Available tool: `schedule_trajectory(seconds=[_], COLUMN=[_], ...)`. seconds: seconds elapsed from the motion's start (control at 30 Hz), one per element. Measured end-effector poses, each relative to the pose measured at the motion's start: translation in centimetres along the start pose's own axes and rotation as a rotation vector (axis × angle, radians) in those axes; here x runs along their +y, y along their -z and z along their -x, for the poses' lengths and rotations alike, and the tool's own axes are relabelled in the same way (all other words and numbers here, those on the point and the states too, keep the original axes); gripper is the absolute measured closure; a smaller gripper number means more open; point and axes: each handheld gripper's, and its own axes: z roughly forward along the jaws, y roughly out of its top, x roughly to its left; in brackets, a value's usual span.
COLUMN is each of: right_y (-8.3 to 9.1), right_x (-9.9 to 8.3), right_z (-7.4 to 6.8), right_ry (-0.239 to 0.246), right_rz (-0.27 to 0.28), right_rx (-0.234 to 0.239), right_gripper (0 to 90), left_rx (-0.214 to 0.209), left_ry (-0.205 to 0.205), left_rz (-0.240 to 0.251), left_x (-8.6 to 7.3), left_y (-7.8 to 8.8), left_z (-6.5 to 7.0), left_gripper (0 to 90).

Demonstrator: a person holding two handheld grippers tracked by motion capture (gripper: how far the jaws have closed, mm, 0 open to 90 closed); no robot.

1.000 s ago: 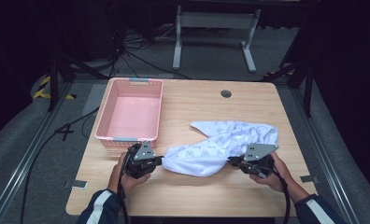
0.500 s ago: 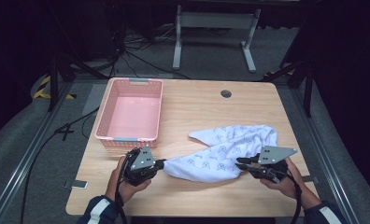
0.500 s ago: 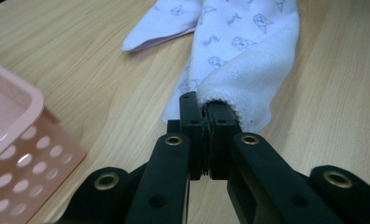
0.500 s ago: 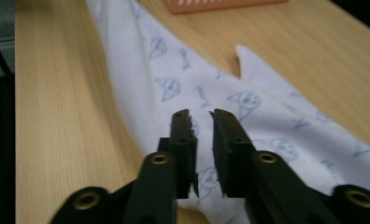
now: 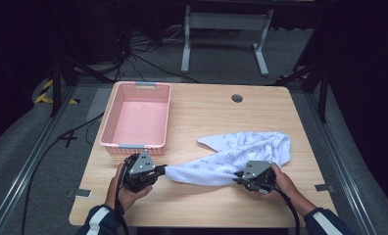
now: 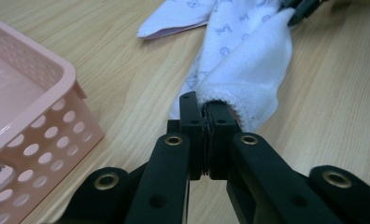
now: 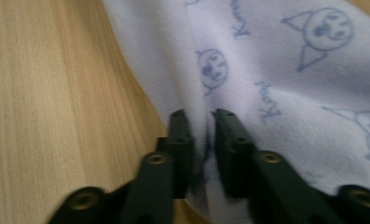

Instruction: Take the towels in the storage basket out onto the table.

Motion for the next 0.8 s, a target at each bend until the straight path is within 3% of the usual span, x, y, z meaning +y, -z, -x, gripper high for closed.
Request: schedule_trajectory(seconds=[0.03, 0.17, 0.3, 0.37, 0.47, 0.53, 0.57, 0.6, 0.63, 0.73, 0.8], right_y=[0.5, 4.3, 8.1, 9.0, 9.5, 9.6, 9.6, 9.7, 9.8, 10.0, 10.2], right_x=[0.0, 1.5, 3.5, 4.5, 6.1, 6.5, 6.5, 6.5, 6.2, 4.7, 3.3], right_z=[0.2, 0.4, 1.0, 1.5, 2.2, 2.5, 2.5, 2.5, 2.4, 1.2, -0.1], right_ry=[-0.016, -0.009, -0.044, -0.049, -0.055, -0.070, -0.070, -0.079, -0.083, -0.086, -0.087], right_rz=[0.016, 0.123, 0.252, 0.303, 0.334, 0.349, 0.349, 0.355, 0.342, 0.279, 0.229], right_rx=[0.015, -0.011, -0.026, -0.045, -0.068, -0.044, -0.044, -0.022, 0.038, 0.149, 0.192], right_gripper=[86.4, 86.9, 86.4, 86.8, 86.9, 86.9, 86.9, 86.9, 86.8, 86.8, 86.7], left_rx=[0.005, 0.008, 0.023, 0.028, 0.031, -0.021, -0.021, -0.030, -0.035, -0.066, -0.085], left_ry=[0.003, -0.014, -0.013, -0.003, 0.009, 0.001, 0.001, -0.024, -0.024, -0.038, -0.032], left_rz=[0.003, 0.035, 0.064, 0.087, 0.115, 0.108, 0.108, 0.095, 0.088, 0.084, 0.085], left_x=[0.1, 0.7, 1.0, 1.1, 0.9, 0.8, 0.8, 0.7, 0.6, 0.3, 0.1], left_y=[0.1, 0.7, 1.6, 2.3, 3.2, 3.4, 3.4, 3.5, 3.5, 3.9, 4.2], left_z=[0.1, 0.6, 0.8, 0.6, 0.4, 0.8, 0.8, 1.1, 1.5, 2.6, 3.3], left_gripper=[88.0, 88.0, 88.0, 88.0, 88.0, 88.0, 88.0, 88.0, 88.0, 87.5, 86.8])
